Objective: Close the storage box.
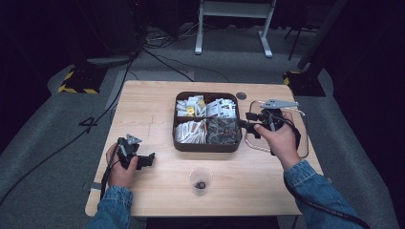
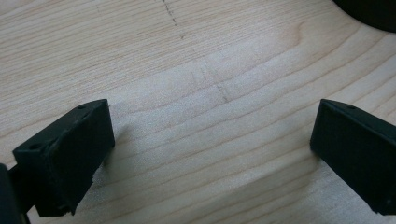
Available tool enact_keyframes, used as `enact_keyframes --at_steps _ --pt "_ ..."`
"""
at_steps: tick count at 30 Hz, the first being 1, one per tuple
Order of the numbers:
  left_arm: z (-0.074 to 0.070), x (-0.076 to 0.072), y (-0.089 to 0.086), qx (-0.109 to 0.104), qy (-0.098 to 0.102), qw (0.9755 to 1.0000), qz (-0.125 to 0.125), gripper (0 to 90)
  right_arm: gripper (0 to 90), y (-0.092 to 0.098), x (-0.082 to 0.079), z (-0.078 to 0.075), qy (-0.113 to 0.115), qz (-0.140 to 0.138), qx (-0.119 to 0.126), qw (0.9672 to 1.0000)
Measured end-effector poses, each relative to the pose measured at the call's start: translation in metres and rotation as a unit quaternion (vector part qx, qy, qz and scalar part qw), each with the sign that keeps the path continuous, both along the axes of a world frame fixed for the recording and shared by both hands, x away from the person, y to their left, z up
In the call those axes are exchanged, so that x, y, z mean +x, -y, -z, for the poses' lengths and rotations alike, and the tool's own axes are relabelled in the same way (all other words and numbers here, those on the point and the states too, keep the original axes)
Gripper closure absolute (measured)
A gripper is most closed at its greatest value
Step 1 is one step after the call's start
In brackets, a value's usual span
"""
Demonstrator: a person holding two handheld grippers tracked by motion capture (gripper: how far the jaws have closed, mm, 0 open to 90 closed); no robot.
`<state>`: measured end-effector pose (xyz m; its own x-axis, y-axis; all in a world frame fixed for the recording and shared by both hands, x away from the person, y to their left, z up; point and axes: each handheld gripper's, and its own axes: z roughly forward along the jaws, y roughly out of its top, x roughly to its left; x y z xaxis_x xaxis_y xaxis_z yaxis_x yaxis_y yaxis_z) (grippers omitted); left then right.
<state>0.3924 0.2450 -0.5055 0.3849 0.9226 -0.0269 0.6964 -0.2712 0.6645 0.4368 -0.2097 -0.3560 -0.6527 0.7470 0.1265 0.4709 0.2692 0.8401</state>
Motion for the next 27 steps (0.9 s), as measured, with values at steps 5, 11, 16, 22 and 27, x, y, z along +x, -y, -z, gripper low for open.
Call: enact_keyframes --at_steps 5,11,16,22,27 --pt "0.0 0.0 0.0 0.0 0.001 1.0 0.0 0.1 45.1 0.017 0.015 0.001 -0.003 0.036 -0.006 0.9993" --pt "0.0 0.0 0.0 0.0 0.001 1.0 0.0 0.1 38.1 0.037 0.035 0.005 -0.005 0.079 -0.026 0.9965" --pt "0.0 0.001 0.0 0.0 0.001 1.0 0.001 0.1 37.3 0.059 0.051 0.017 -0.017 0.118 -0.044 0.9919" --pt "0.0 0.001 0.0 0.001 0.002 1.0 0.001 0.1 37.0 0.082 0.068 0.033 -0.033 0.152 -0.06 0.986" --pt "0.0 0.001 0.0 0.001 0.002 1.0 0.001 0.1 37.1 0.095 0.078 0.04 -0.039 0.168 -0.061 0.9831"
